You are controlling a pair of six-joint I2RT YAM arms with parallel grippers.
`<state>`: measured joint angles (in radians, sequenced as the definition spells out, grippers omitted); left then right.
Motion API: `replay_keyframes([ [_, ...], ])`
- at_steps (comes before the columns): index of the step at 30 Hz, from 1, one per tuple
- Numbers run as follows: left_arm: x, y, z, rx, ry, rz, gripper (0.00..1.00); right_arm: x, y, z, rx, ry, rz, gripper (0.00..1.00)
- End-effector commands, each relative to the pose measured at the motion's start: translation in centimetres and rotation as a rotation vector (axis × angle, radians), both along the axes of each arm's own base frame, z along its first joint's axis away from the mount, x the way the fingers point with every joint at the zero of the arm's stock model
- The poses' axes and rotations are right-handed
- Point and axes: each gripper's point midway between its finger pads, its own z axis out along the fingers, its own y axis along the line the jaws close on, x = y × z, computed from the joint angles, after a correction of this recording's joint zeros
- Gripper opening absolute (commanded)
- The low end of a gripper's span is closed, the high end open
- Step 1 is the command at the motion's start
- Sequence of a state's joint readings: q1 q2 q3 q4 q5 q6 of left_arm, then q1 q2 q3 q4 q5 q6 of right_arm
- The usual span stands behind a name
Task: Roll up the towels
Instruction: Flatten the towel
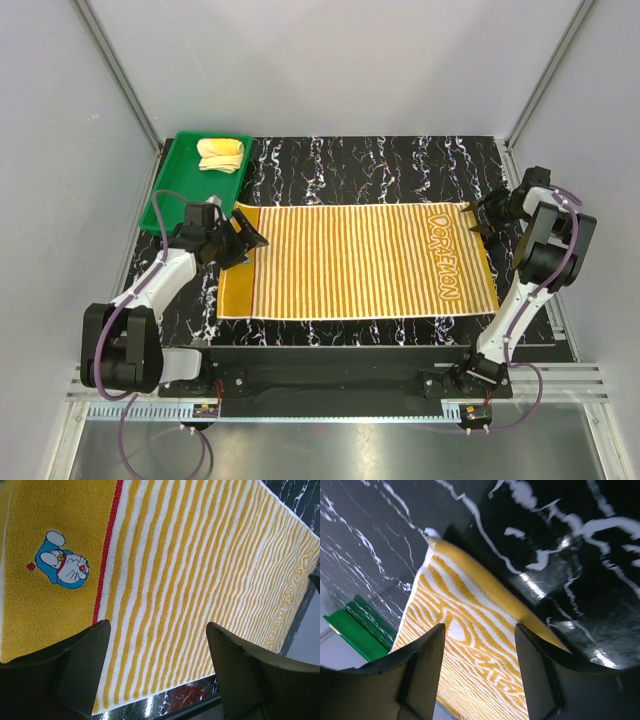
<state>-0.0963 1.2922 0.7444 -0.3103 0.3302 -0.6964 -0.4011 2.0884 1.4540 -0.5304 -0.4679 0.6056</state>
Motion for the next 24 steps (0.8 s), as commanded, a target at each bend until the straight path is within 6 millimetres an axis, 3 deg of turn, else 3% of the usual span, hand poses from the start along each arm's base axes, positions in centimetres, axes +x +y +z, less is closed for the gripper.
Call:
replay_keyframes([
  [1,2.4,-0.4,2.6,-0.003,-0.106,-0.024,0.83,0.8,-2.0,0.7,-0.028,-0.009,-0.038,0.65],
  [8,2.6,-0.2,3.4,0.016,-0.118,-0.027,0.83,0.5,-5.4,0.3,-0.101,0.023,-0.093,0.65],
  [15,2.4,-0.2,3.3,0.010,-0.115,-0.025,0.83,0.5,-6.3,1.2,-0.162,0.015,-0.077,0.65],
  [18,2.3,-0.3,3.4,0.013,-0.118,-0.028,0.83,0.5,-5.6,0.6,-0.142,0.019,-0.049,0.64],
  [24,2.3,-0.3,3.1,0.010,-0.117,-0.033,0.83,0.3,-2.5,-1.4,-0.131,0.063,0.044,0.61],
])
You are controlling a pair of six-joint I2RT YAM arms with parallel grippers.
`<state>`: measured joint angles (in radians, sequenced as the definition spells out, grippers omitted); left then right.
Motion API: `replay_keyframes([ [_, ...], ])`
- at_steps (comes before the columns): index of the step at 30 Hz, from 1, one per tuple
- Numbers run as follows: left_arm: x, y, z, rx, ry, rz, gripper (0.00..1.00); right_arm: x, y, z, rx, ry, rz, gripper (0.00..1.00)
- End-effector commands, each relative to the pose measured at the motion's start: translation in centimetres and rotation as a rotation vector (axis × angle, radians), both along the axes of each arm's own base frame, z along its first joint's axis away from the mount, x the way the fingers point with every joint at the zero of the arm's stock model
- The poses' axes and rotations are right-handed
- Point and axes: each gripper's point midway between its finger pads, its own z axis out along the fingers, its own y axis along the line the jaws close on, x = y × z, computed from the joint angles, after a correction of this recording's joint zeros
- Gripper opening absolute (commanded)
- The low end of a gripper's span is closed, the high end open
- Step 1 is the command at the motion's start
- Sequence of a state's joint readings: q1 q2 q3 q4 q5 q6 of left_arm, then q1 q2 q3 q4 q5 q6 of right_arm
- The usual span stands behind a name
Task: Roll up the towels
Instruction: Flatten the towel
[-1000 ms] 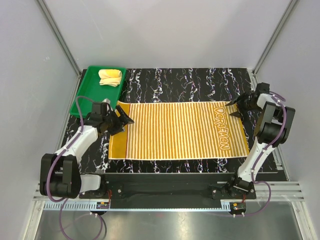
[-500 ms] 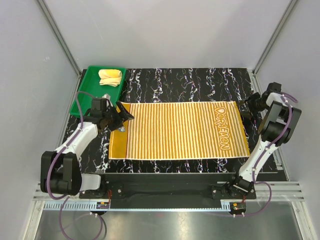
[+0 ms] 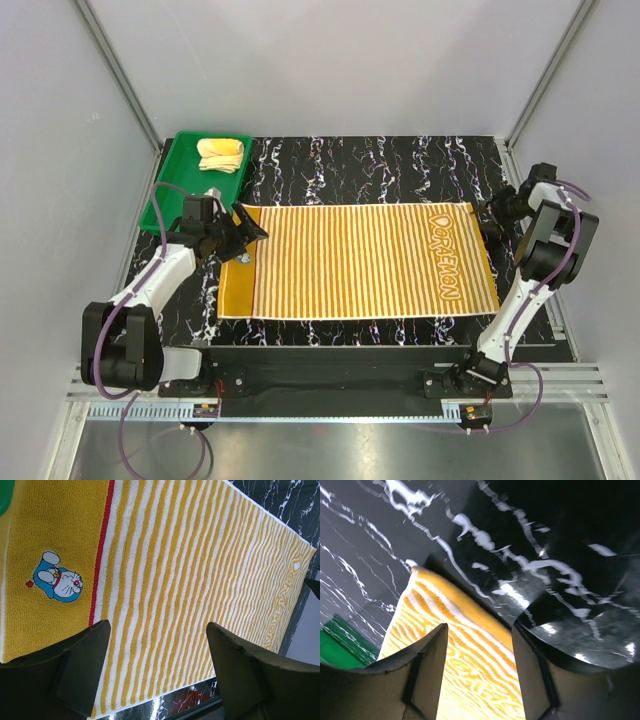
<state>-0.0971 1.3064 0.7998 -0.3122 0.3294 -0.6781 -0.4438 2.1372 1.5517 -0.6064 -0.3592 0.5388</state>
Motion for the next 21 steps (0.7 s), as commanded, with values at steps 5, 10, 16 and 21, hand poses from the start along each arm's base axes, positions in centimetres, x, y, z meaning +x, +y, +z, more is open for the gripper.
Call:
replay_keyframes([
  [5,0.9,-0.3,1.4,0.003,-0.069,-0.025,0.84,0.1,2.7,-1.7,0.001,0.032,0.095,0.53],
  [10,0.8,-0.3,0.9,0.004,-0.058,-0.028,0.84,-0.1,3.0,-1.9,0.004,0.036,0.109,0.32],
  [16,0.9,-0.3,0.9,0.007,-0.062,-0.032,0.84,0.6,2.7,-0.9,-0.011,0.003,0.110,0.00],
  [21,0.9,-0.2,0.6,0.013,-0.056,-0.033,0.84,0.8,2.5,0.9,-0.039,-0.044,0.100,0.00],
])
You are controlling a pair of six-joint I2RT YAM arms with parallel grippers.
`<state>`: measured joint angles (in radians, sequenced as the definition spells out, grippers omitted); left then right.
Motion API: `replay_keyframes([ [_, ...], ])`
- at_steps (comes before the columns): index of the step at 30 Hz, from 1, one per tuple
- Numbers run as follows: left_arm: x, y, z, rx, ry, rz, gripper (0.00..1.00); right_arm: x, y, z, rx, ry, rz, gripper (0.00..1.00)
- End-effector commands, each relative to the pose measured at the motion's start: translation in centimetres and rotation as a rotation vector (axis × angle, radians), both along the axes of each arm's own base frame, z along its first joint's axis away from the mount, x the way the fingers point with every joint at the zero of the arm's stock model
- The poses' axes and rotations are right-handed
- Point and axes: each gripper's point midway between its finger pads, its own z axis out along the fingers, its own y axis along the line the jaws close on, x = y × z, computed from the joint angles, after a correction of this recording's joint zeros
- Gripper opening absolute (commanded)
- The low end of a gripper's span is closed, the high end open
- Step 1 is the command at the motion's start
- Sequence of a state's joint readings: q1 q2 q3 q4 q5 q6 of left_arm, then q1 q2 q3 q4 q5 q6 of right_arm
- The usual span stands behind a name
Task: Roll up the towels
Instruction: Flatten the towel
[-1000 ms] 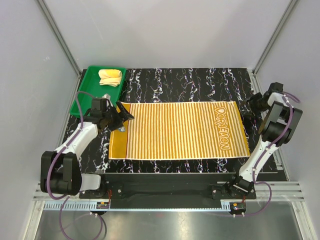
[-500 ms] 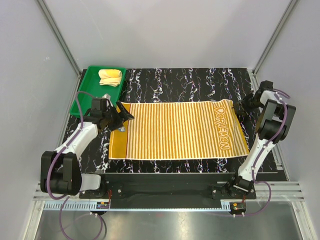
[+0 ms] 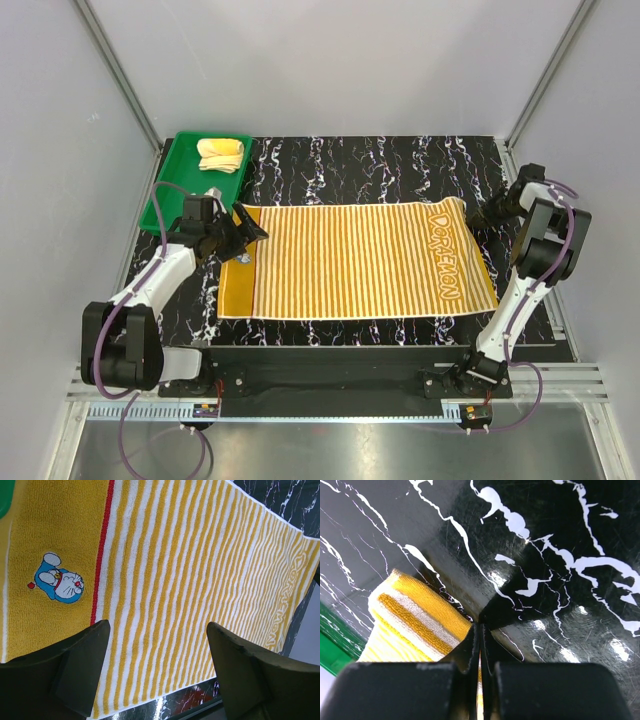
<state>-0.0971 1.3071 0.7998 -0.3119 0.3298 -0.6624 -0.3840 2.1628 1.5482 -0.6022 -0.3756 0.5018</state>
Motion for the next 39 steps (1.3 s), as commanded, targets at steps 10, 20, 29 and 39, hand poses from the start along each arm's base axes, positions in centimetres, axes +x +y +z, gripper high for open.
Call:
replay_keyframes([
  [10,0.9,-0.4,0.3,-0.009,-0.044,-0.027,0.84,-1.7,0.6,9.0,-0.239,-0.135,0.033,0.70],
  [20,0.3,-0.6,0.9,-0.021,-0.066,-0.035,0.84,-2.5,2.1,6.3,-0.440,0.033,0.176,0.72],
  [29,-0.1,-0.6,0.5,-0.022,-0.065,-0.038,0.85,-2.3,1.7,3.9,-0.501,0.134,0.227,0.66],
  [39,-0.1,-0.2,-0.1,-0.025,-0.057,-0.035,0.85,-2.8,1.4,0.3,-0.511,0.221,0.263,0.43],
])
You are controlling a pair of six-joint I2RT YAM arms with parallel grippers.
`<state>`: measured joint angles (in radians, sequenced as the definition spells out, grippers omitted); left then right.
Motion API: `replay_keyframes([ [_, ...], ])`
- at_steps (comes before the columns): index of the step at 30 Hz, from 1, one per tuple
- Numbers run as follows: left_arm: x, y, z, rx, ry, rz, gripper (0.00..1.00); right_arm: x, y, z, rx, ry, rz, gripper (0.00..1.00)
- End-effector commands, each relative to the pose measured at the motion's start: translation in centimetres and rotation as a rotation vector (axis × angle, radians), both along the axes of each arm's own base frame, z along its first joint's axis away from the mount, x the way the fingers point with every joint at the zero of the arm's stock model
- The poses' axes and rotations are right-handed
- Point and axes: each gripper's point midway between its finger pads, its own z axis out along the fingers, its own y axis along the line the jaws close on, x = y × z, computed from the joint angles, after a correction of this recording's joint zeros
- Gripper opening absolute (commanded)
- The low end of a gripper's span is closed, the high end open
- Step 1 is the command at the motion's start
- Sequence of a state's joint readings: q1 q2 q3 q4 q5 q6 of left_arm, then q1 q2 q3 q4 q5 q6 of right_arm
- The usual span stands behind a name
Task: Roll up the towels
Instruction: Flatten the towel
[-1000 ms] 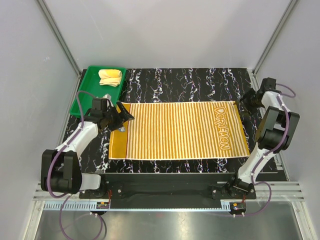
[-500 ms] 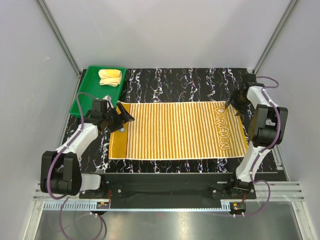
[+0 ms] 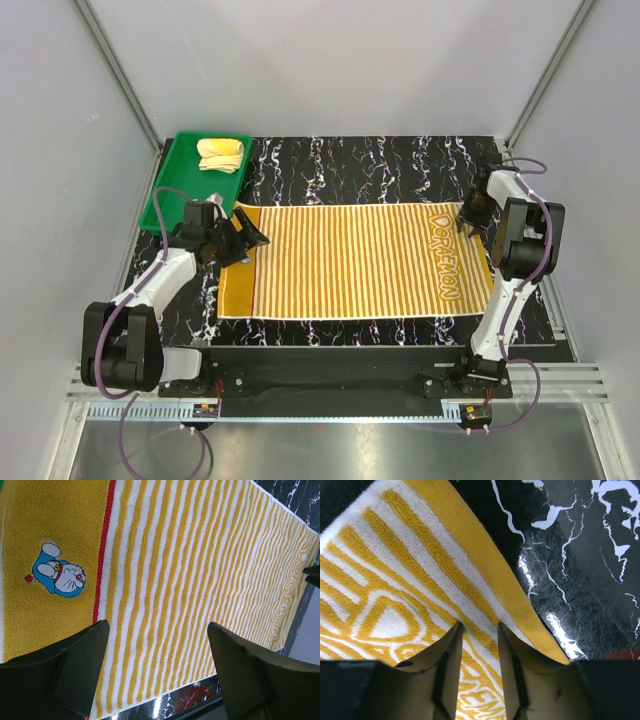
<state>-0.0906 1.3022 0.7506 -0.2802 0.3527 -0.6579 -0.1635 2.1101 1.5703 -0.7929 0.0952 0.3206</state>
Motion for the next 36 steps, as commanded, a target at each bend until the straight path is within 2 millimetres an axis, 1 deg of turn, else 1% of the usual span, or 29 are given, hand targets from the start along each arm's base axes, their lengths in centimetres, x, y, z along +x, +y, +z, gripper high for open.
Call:
replay_keyframes([
  [1,0.7,-0.2,1.0,-0.016,-0.065,-0.022,0.85,0.8,-0.6,0.2,-0.051,0.001,0.015,0.39],
  [2,0.7,-0.1,1.0,-0.016,-0.069,-0.023,0.85,0.9,-0.6,0.1,-0.051,0.000,0.015,0.33],
  [4,0.8,-0.1,1.0,-0.020,-0.066,-0.021,0.85,1.1,-0.7,0.1,-0.056,-0.001,0.015,0.26],
  [5,0.8,-0.1,0.9,-0.020,-0.065,-0.022,0.85,1.5,-0.9,0.3,-0.063,-0.007,0.015,0.21],
  [7,0.8,-0.1,0.9,-0.021,-0.065,-0.023,0.85,1.7,-1.2,0.3,-0.077,-0.001,0.015,0.17],
  [8,0.8,-0.1,0.9,-0.022,-0.064,-0.022,0.85,2.1,-1.7,0.6,-0.096,-0.006,0.010,0.17],
  [9,0.9,-0.1,0.9,-0.020,-0.063,-0.022,0.85,2.2,-1.9,0.4,-0.107,0.004,0.010,0.17],
  [10,0.9,-0.1,1.0,-0.021,-0.063,-0.021,0.85,2.9,-2.4,1.1,-0.124,-0.014,0.005,0.17],
  [12,0.9,-0.1,1.0,-0.019,-0.062,-0.021,0.85,3.0,-3.1,1.0,-0.141,0.004,-0.007,0.16],
  [13,0.9,-0.1,1.1,-0.018,-0.060,-0.022,0.86,3.6,-3.6,1.4,-0.140,-0.012,-0.014,0.16],
  [18,1.0,0.1,1.4,-0.006,-0.067,-0.020,0.86,3.9,-4.8,1.5,-0.141,-0.014,-0.042,0.16],
  [21,1.0,0.2,1.4,-0.003,-0.064,-0.020,0.86,3.2,-5.9,1.3,-0.166,0.006,-0.067,0.16],
  [23,0.9,0.2,1.5,-0.001,-0.063,-0.020,0.86,2.2,-7.1,0.9,-0.167,0.017,-0.102,0.16],
  [24,0.8,0.2,1.5,0.000,-0.062,-0.019,0.86,1.9,-7.4,1.0,-0.159,0.014,-0.114,0.16],
  [25,0.7,0.2,1.5,0.002,-0.059,-0.021,0.86,1.4,-7.6,0.7,-0.152,0.023,-0.124,0.16],
  [26,0.7,0.3,1.6,0.007,-0.062,-0.020,0.86,1.2,-8.0,0.9,-0.143,0.014,-0.137,0.15],
  [27,0.5,0.5,1.6,0.015,-0.060,-0.015,0.87,1.2,-7.9,0.9,-0.142,0.011,-0.134,0.16],
  [28,0.1,0.7,1.4,0.025,-0.042,-0.009,0.87,1.3,-7.5,1.1,-0.117,-0.001,-0.126,0.16],
  [29,0.0,1.3,1.4,0.054,-0.044,0.012,0.88,1.7,-7.2,1.5,-0.100,-0.020,-0.118,0.24],
  [30,-0.2,1.8,1.2,0.078,-0.034,0.031,0.91,2.1,-6.7,2.6,-0.089,-0.056,-0.109,0.29],
  [31,-1.0,2.3,0.8,0.102,-0.006,0.048,0.99,2.5,-6.3,3.4,-0.082,-0.080,-0.100,0.37],
  [32,-1.1,2.9,1.4,0.128,-0.037,0.066,0.99,3.1,-5.7,5.0,-0.070,-0.126,-0.085,0.55],
  [33,-1.3,3.2,1.8,0.139,-0.055,0.077,0.99,3.4,-5.0,5.8,-0.063,-0.146,-0.064,0.63],
  [34,-2.0,3.6,2.6,0.146,-0.096,0.106,0.99,3.8,-4.5,7.8,-0.060,-0.186,-0.053,0.69],
  [35,-2.3,3.8,3.2,0.144,-0.126,0.127,0.99,4.0,-4.0,8.9,-0.054,-0.210,-0.043,0.69],
  [36,-2.7,4.0,3.5,0.134,-0.149,0.150,0.99,4.2,-3.4,10.0,-0.048,-0.236,-0.033,0.72],
])
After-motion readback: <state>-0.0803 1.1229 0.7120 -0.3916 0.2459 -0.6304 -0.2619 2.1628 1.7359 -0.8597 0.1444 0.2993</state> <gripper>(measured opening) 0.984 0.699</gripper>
